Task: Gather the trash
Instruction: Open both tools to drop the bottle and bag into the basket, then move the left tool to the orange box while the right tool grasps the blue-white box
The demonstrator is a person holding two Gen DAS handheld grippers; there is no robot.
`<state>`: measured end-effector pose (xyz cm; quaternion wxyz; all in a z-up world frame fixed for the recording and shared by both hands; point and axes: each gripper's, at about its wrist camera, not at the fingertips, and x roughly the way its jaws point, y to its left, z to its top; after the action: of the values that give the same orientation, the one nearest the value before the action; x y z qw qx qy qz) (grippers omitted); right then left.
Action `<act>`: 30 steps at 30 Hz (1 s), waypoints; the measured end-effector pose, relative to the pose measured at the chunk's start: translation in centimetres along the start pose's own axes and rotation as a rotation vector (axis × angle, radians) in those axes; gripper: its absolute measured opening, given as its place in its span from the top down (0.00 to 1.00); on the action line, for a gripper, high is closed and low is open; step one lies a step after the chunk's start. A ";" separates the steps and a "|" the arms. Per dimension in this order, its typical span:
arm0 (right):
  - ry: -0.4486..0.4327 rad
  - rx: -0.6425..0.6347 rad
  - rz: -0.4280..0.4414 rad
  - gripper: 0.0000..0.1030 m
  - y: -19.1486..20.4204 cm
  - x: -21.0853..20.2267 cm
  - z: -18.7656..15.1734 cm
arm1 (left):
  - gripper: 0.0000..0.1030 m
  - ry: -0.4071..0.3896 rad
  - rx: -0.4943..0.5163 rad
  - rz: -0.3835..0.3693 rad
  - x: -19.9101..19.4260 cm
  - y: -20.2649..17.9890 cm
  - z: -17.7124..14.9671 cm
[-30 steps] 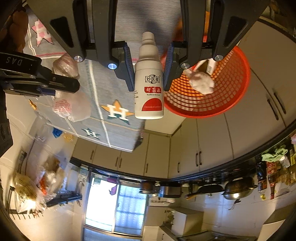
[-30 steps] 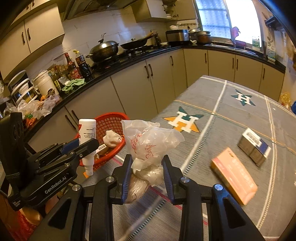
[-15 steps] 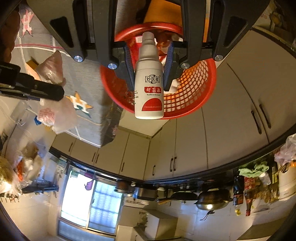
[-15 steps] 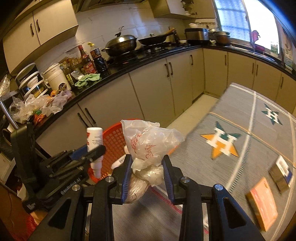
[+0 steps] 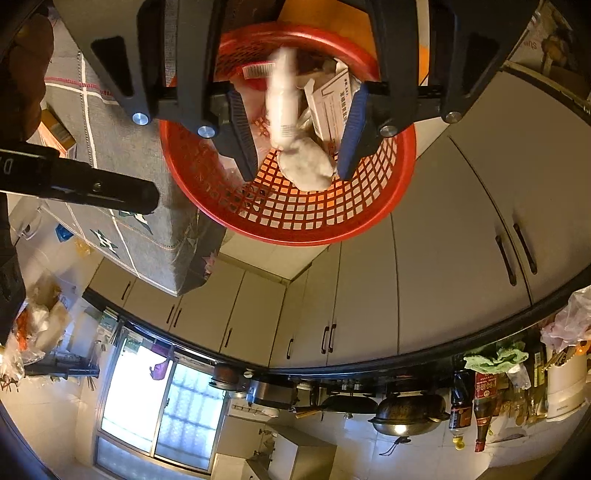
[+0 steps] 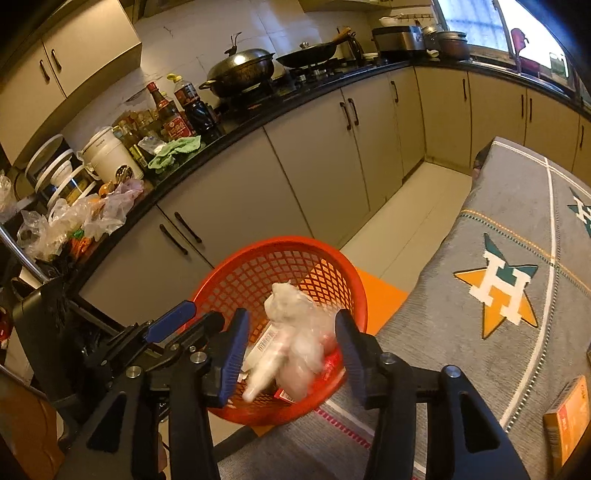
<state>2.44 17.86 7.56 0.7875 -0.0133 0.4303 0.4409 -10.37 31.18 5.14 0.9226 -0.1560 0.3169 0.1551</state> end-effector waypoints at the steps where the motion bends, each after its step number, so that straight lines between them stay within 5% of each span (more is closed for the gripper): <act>1: -0.008 -0.003 -0.003 0.49 0.0 -0.4 -0.1 | 0.58 0.000 -0.001 -0.005 -0.1 0.0 0.0; 10: -0.102 -0.006 -0.110 0.50 -4.1 -7.3 -1.5 | 0.57 0.000 0.065 -0.083 -1.9 -4.0 0.0; 20: -0.049 0.054 -0.429 0.37 -19.5 -13.5 -2.6 | 0.55 0.039 0.192 -0.193 -2.9 -11.9 -1.6; 24: -0.016 0.103 -0.387 0.37 -24.0 -13.8 -3.3 | 0.55 0.061 0.257 -0.218 -3.0 -15.1 -2.9; 27: 0.023 0.083 -0.319 0.37 -24.8 -13.6 -3.8 | 0.55 0.074 0.286 -0.230 -2.9 -16.6 -3.5; 30: 0.057 0.036 -0.346 0.37 -24.5 -12.6 -3.9 | 0.55 0.090 0.300 -0.247 -2.6 -17.8 -3.9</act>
<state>14.12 -7.27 5.01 0.8393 -0.0857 0.4516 0.2904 -7.60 13.08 7.26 0.9323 -0.0613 0.3560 -0.0156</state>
